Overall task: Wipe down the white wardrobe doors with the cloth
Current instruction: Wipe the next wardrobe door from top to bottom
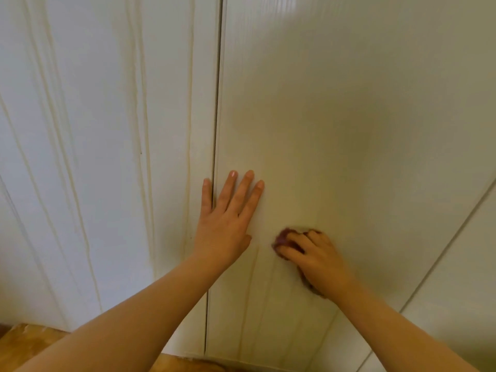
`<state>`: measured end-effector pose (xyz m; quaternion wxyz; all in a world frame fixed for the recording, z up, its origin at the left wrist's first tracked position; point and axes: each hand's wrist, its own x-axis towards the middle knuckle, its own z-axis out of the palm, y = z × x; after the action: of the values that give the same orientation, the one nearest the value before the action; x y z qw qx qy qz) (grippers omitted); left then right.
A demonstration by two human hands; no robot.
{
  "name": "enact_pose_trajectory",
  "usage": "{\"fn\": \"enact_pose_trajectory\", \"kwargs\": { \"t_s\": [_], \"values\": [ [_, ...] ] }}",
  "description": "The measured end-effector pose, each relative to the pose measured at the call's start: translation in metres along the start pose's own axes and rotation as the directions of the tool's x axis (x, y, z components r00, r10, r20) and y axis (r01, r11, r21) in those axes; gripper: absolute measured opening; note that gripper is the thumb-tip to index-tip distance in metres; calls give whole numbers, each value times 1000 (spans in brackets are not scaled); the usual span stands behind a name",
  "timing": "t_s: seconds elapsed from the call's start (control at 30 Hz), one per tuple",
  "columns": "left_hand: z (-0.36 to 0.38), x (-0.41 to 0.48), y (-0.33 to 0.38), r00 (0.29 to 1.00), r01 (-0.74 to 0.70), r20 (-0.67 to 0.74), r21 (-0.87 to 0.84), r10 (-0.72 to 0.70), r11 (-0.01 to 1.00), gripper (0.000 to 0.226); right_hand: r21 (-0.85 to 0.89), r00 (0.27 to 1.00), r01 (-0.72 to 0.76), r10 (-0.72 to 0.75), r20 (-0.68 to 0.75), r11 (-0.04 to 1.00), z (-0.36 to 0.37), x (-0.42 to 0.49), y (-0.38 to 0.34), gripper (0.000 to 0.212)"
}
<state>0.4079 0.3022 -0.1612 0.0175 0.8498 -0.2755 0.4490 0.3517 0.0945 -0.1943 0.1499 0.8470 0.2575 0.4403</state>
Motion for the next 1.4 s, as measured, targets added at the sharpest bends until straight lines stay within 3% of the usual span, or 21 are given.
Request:
{"fn": "enact_pose_trajectory", "kwargs": {
  "t_s": [0.03, 0.1, 0.2, 0.3, 0.37, 0.43, 0.53, 0.67, 0.73, 0.87, 0.93, 0.97, 1.03, 1.1, 1.13, 1.2, 1.3, 1.33, 1.4],
  "values": [
    [1, 0, 0, 1000, 6, 0, -2, -6, 1000, 127, 21, 999, -7, 6, 39, 1000, 0, -2, 2, 44],
    [3, 0, 3, 1000, 24, 10, -11, -24, 1000, 129, 123, 986, -163, 160, 33, 979, -15, 20, 10, 26],
    [6, 0, 7, 999, 38, 10, -27, -38, 999, 132, 226, 883, -360, 409, -232, 905, -47, 80, 34, 22],
    [7, 0, 7, 999, 35, 3, -32, -35, 999, 137, 191, 760, -453, 489, -429, 871, -51, 119, 39, 33],
    [7, 0, 5, 998, 53, -16, -50, -53, 997, 136, 54, 850, -353, 344, -400, 934, -33, 114, 16, 40],
    [8, -2, 2, 998, 51, -19, -55, -52, 997, 135, -83, 953, -169, 142, -267, 982, -18, 90, -3, 39],
    [8, -4, -4, 999, 27, -22, -41, -28, 999, 133, -156, 978, -29, -4, -209, 987, -32, 80, 16, 46],
    [8, -3, -1, 998, 46, -39, -39, -48, 998, 129, -164, 895, -293, 210, -393, 942, -61, 96, 63, 42],
    [9, -3, 5, 997, 48, -52, -40, -50, 998, 123, -124, 860, -346, 262, -437, 930, -54, 85, 55, 39],
    [9, -2, 9, 996, 59, -63, -55, -62, 997, 108, -153, 978, -39, 6, -208, 987, -22, 18, 21, 35],
    [8, -2, 10, 996, 64, -58, -62, -67, 996, 107, -168, 983, 71, -97, -154, 983, -28, 13, 24, 31],
    [7, -1, 10, 996, 66, -59, -67, -70, 996, 107, -188, 978, 54, -90, -189, 981, -35, 22, 30, 26],
    [6, -1, 12, 996, 55, -72, -73, -60, 996, 102, -212, 942, -147, 71, -328, 966, -53, 51, 45, 18],
    [7, 0, 16, 995, 18, -95, -67, -24, 998, 91, -134, 863, -325, 236, -447, 936, -61, 67, 59, 23],
    [7, 0, 18, 995, 1, -96, -64, -7, 998, 88, -91, 855, -326, 253, -452, 941, -57, 63, 58, 25],
    [9, 1, 21, 996, -11, -84, -63, 6, 998, 87, -54, 902, -225, 187, -390, 973, -36, 34, 44, 25],
    [11, 0, 24, 997, 4, -78, -64, -9, 998, 87, -43, 995, -55, 51, -83, 998, -11, -22, 18, 25],
    [11, 0, 25, 997, 13, -81, -67, -19, 998, 86, -17, 999, -32, 32, -3, 999, -10, -31, 15, 24],
    [11, 0, 30, 995, 25, -95, -85, -33, 996, 83, 2, 994, -110, 110, 0, 994, -26, -23, 20, 4]
  ]
}}
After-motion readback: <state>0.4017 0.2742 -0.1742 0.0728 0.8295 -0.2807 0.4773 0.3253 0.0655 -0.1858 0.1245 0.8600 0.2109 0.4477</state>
